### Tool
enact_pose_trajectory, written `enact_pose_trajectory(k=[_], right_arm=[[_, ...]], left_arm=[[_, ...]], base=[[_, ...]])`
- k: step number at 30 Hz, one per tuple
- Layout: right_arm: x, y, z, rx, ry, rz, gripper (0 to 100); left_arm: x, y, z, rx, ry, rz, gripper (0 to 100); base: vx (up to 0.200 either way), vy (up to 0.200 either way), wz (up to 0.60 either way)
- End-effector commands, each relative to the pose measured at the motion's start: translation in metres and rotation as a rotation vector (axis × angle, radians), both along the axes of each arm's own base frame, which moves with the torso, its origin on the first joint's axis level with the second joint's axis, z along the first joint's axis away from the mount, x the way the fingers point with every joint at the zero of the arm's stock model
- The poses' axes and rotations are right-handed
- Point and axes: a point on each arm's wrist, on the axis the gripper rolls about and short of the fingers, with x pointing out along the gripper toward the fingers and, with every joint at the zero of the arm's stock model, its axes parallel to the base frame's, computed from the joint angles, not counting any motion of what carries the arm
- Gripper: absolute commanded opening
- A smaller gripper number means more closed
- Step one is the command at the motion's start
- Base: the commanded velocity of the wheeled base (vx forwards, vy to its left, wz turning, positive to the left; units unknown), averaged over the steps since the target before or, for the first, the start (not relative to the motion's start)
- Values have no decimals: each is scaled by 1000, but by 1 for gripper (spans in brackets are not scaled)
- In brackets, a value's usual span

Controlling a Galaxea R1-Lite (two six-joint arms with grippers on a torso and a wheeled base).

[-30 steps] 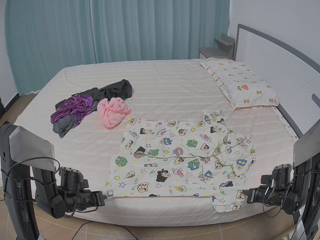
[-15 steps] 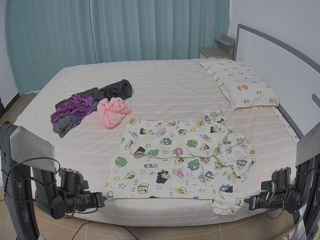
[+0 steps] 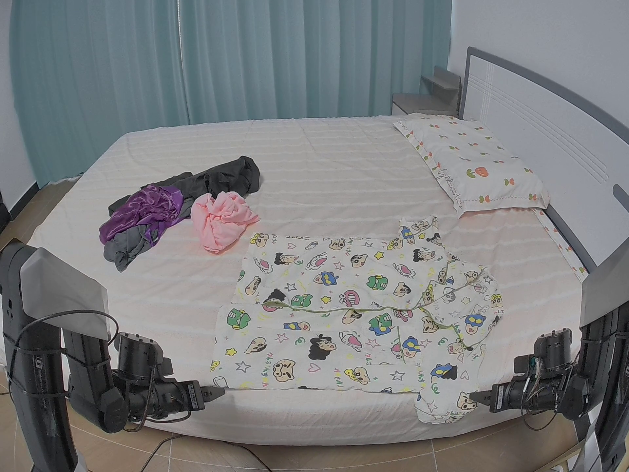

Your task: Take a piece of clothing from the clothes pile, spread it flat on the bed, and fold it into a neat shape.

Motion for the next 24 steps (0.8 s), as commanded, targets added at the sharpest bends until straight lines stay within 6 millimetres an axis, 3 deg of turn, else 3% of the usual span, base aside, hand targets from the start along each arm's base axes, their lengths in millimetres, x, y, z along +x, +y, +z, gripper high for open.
enact_pose_trajectory(k=[1, 5, 6, 11, 13, 24], right_arm=[[-2, 1, 17, 32, -66, -26, 100], [-2, 4, 45, 112, -185, -75, 100], [-4, 7, 54, 146, -214, -86, 100], [-6, 13, 61, 190, -227, -85, 100], [-6, 14, 61, 192, -232, -81, 100], [-8, 18, 66, 200, -249, -66, 100]], left_arm=[[-5, 4, 15, -43, -38, 39, 100], [-7, 3, 41, -138, -128, 107, 100], [-8, 2, 58, -203, -176, 145, 100], [-11, 0, 94, -374, -260, 205, 100], [-11, 0, 95, -400, -256, 199, 100], [-10, -1, 81, -402, -184, 182, 100]], base=[[0, 0, 0], [0, 0, 0], [0, 0, 0], [0, 0, 0], [0, 0, 0], [200, 0, 0]])
